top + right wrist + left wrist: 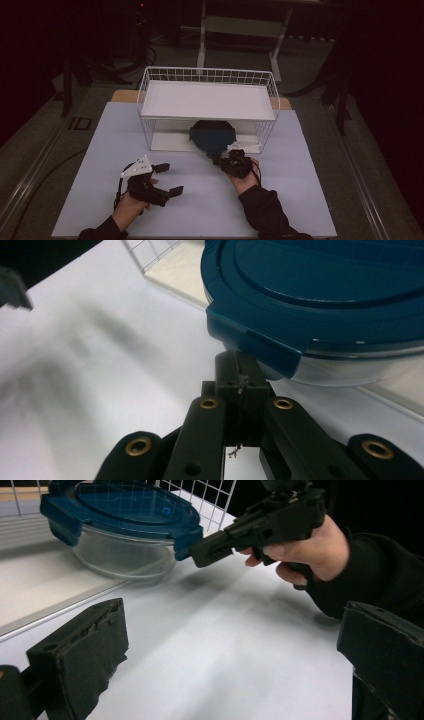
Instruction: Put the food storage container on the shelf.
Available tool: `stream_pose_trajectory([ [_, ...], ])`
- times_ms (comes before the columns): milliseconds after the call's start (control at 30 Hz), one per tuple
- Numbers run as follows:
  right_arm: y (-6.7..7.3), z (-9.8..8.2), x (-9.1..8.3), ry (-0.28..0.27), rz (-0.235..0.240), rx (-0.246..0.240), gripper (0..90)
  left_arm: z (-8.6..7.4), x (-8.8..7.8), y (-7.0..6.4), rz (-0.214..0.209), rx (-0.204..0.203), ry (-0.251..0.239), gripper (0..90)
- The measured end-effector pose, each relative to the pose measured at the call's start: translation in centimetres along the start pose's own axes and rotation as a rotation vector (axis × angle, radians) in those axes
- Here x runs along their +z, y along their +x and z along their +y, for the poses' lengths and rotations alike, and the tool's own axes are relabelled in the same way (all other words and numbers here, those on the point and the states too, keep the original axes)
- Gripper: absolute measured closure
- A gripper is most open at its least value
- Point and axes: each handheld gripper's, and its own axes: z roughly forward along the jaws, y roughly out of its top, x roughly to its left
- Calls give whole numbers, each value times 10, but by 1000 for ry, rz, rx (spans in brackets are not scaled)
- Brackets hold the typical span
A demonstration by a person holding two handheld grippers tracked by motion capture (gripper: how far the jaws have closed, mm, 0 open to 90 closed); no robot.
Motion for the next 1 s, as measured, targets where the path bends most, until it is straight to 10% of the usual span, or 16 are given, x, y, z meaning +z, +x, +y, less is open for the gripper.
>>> stream_pose_trajectory([
  [1000, -18, 27, 20, -54, -43, 28, 900, -1, -1, -4, -7, 11, 0, 2],
])
